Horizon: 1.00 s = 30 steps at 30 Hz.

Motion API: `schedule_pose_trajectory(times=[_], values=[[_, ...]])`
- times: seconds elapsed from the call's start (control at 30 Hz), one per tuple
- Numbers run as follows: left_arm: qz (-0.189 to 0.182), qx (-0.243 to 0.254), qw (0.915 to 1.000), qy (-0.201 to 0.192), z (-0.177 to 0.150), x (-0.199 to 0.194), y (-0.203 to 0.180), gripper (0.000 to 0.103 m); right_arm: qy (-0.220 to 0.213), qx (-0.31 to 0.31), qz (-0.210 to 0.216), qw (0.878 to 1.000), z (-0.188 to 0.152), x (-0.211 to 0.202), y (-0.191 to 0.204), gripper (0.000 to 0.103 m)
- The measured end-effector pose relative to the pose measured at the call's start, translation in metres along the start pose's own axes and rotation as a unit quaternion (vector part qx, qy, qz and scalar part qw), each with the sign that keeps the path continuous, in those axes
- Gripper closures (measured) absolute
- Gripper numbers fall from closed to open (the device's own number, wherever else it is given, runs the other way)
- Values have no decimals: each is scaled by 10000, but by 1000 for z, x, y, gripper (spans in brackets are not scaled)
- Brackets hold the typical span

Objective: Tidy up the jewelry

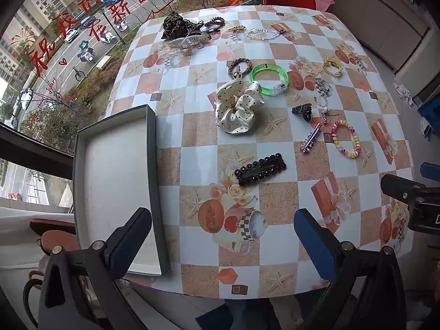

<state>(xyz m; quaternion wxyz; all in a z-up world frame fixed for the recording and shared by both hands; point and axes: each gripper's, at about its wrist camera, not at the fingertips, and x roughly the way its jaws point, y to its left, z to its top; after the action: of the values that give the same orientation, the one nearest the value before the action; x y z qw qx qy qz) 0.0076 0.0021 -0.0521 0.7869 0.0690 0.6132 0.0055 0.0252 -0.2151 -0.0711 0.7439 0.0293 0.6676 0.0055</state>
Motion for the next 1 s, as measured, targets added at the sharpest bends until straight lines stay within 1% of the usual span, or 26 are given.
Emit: schedule_pose_trajectory(times=[0.3, 1.0], values=[[12, 19, 10000, 5, 0, 0, -2, 0, 76, 34, -40, 10000, 0, 3, -2, 0], [54, 78, 9999, -40, 0, -2, -1, 0, 63, 21, -49, 10000, 2, 3, -1, 0]])
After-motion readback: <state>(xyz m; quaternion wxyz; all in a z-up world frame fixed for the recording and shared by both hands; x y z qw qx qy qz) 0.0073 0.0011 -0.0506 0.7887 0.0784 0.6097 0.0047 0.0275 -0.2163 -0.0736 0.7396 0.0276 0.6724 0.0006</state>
